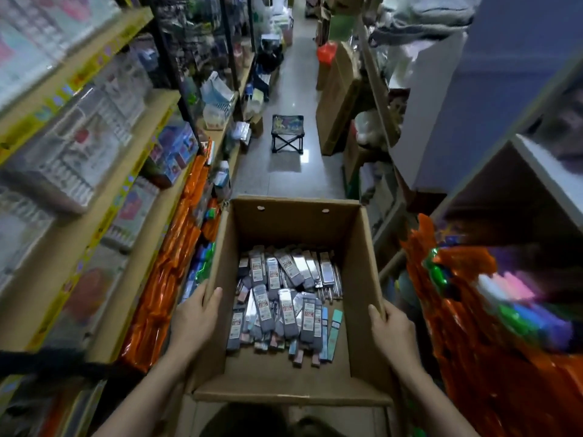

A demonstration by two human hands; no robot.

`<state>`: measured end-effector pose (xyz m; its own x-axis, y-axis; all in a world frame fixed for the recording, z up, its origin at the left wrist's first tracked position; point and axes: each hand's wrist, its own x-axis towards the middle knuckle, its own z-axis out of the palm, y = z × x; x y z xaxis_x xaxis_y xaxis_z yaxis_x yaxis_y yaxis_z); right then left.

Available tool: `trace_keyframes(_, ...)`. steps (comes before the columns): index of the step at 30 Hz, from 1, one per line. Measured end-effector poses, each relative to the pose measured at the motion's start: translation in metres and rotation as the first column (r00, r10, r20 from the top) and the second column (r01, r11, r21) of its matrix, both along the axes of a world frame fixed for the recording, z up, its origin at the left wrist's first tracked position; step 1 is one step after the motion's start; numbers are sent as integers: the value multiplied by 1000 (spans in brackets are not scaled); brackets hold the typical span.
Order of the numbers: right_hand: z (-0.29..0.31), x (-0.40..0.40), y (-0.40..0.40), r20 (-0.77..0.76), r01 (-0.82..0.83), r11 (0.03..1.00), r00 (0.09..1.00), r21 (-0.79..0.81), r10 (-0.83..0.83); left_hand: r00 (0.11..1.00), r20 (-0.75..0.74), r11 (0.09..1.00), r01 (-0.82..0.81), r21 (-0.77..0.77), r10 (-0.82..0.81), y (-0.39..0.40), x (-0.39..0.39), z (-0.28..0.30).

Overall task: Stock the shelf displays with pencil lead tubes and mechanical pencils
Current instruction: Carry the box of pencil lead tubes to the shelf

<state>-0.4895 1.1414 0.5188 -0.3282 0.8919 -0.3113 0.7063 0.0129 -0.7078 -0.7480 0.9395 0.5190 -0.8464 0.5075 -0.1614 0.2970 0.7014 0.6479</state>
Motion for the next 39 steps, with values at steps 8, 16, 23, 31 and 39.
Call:
trace_keyframes(8,-17,-139,155,-28,-5,1000,1000,25,6,1000,-10,1000,-14,-15,14,151,-141,-19)
trace_keyframes(16,-4,-274,310,-22,107,994,994,2,-107,997,60,998,45,-43,-42,330,-290,-7)
trace_keyframes(23,-12,-364,456,-30,115,993,993,5,-115,995,65,995,74,-66,-70,481,-389,-10)
trace_keyframes(31,-6,-477,619,-39,68,997,997,38,-67,995,95,999,-18,-28,20,625,-488,-9)
trace_keyframes(39,-8,-610,763,-1,1,999,1000,44,-1,990,114,995,-92,27,88,749,-610,-23)
